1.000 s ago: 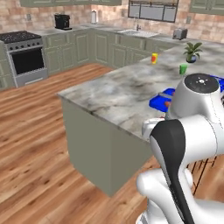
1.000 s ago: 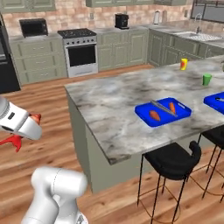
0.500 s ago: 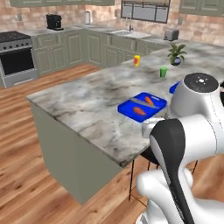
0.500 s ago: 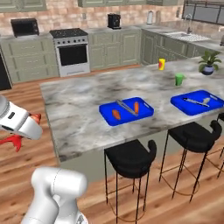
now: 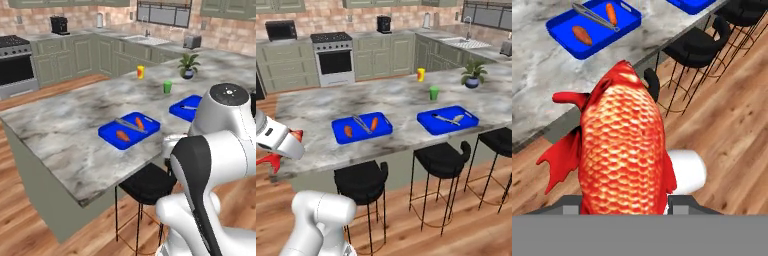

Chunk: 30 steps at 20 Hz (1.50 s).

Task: Gather the carrot and sweet potato from the fridge and place them on a tray on the dining counter. Then gather the fishs from the fridge and place them on the other tray.

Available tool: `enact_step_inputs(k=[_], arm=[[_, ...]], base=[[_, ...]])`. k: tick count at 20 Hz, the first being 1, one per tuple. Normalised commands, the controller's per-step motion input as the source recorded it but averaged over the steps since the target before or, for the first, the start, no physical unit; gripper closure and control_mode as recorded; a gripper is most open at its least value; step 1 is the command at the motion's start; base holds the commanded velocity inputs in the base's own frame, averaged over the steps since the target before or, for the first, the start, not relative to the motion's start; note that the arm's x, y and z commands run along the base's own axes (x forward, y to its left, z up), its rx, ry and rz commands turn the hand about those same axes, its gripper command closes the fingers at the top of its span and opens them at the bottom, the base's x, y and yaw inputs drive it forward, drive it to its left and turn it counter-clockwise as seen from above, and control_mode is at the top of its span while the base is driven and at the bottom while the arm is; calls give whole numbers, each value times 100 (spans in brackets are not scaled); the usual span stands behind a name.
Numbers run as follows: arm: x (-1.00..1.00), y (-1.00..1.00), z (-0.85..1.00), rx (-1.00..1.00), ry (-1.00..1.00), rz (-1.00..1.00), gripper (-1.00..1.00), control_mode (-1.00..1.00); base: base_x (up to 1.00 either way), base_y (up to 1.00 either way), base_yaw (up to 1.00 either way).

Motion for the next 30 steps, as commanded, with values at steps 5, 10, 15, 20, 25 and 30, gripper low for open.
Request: enact_step_inputs(k=[5,10,15,20,25,30], arm=[[0,0,0,0,0,0,100,100],[0,0,0,0,0,0,100,100],[0,0,0,0,0,0,100,100],[0,0,0,0,0,0,100,100],[0,0,0,0,0,0,100,100],[0,0,0,0,0,0,100,100]], base=[[15,-88,20],[11,-91,22],[20,-85,24],[17,-82,27],[20,-74,29],[28,-60,31]])
